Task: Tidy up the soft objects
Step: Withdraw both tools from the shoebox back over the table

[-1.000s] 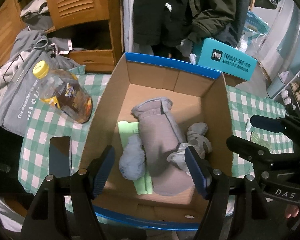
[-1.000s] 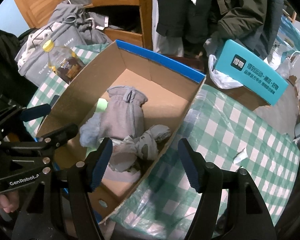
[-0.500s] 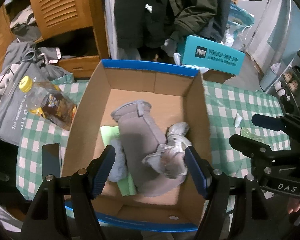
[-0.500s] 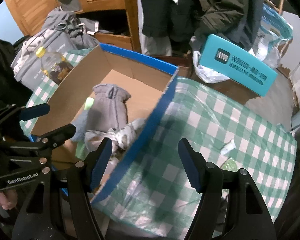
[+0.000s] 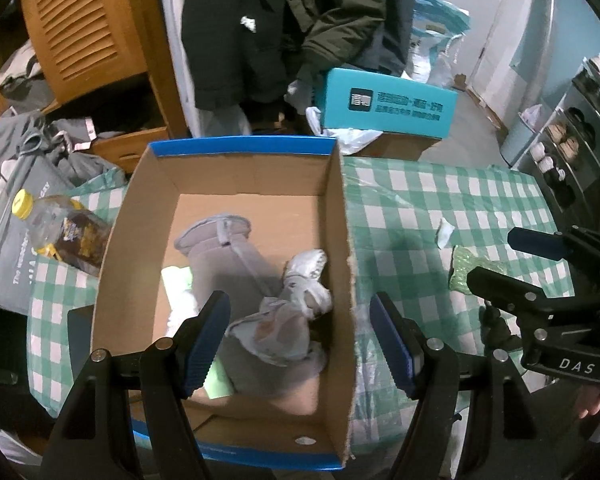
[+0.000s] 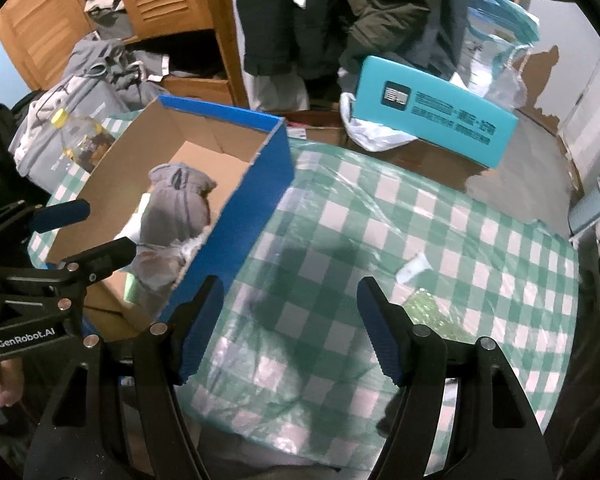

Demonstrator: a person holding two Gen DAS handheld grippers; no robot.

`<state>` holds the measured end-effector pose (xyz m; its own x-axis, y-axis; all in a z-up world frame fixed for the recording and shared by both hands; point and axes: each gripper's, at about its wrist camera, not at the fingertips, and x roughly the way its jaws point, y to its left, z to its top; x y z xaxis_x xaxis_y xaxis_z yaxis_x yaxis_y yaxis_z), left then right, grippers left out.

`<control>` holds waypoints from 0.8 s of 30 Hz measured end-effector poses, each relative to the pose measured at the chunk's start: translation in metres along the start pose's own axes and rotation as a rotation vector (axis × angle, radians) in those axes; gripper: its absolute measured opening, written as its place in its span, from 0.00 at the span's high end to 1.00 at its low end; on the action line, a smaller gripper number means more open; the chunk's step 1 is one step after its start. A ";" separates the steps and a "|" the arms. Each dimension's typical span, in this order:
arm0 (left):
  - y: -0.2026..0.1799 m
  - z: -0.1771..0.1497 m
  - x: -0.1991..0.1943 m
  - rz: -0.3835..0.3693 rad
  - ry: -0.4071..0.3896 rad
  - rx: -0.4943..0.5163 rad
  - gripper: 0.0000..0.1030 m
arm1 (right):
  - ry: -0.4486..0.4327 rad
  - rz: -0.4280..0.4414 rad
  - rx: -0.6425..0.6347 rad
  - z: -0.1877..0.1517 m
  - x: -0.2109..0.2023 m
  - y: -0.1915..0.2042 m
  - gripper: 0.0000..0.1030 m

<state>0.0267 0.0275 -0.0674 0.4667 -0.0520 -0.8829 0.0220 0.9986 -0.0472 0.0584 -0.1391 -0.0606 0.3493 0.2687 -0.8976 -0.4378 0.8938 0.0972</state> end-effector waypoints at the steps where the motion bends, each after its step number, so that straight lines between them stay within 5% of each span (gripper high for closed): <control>1: -0.004 0.001 0.001 0.000 0.002 0.005 0.28 | -0.001 -0.001 0.004 -0.002 -0.001 -0.003 0.32; 24: -0.093 0.005 0.019 -0.025 0.031 0.171 0.22 | -0.001 -0.064 0.127 -0.045 -0.015 -0.082 0.28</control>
<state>0.0383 -0.0661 -0.0770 0.4364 -0.0738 -0.8967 0.1841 0.9829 0.0087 0.0518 -0.2328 -0.0741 0.3741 0.2095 -0.9034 -0.3059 0.9475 0.0931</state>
